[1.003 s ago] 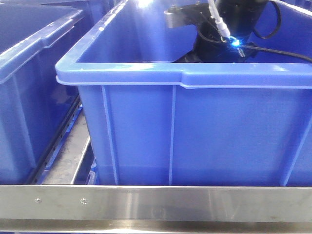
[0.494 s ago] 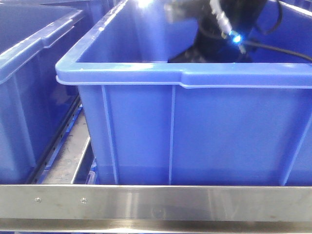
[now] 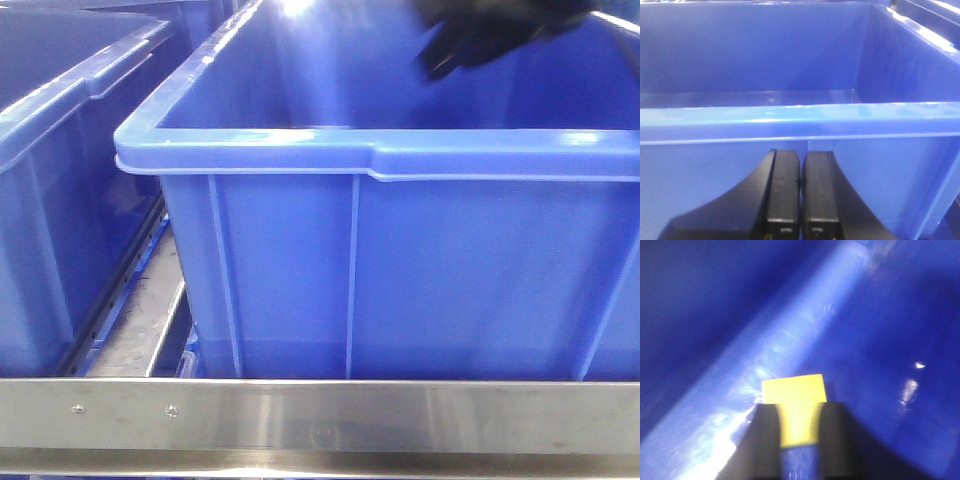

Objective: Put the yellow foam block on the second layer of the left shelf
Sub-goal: 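Open the right gripper to release the cube in the bin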

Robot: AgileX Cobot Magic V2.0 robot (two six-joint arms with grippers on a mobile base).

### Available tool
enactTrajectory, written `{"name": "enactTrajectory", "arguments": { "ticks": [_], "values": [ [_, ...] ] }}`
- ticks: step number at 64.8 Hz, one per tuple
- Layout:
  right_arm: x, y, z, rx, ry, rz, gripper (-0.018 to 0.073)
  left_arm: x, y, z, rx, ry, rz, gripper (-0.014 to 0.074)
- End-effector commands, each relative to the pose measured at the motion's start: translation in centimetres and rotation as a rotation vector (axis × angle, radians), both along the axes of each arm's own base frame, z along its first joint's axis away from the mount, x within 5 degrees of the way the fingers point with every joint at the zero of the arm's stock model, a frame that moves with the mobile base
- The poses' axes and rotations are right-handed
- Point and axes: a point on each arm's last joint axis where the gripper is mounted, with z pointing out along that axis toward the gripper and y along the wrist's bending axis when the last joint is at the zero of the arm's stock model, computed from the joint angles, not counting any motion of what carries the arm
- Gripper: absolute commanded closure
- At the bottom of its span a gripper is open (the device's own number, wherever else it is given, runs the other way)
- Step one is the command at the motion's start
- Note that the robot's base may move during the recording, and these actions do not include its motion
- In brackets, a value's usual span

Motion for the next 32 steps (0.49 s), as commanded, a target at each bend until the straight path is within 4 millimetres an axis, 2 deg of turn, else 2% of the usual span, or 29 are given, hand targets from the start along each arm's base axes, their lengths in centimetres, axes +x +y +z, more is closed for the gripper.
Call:
{"name": "enactTrajectory", "arguments": {
  "ticks": [1, 17, 32],
  "values": [
    [-2.0, -0.8, 2.7, 0.085, -0.179, 0.030, 0.0511, 0.0, -0.2, 0.0, -0.011, -0.071, -0.022, 0.0460],
    [-6.3, -3.0, 2.8, 0.177, -0.327, 0.056, 0.0503, 0.0, -0.2, 0.0, -0.011, -0.071, -0.022, 0.0460],
    [-6.9, -3.4, 2.6, 0.178, -0.330, 0.055, 0.0503, 0.0, -0.2, 0.0, -0.011, -0.071, -0.022, 0.0460]
  ]
}}
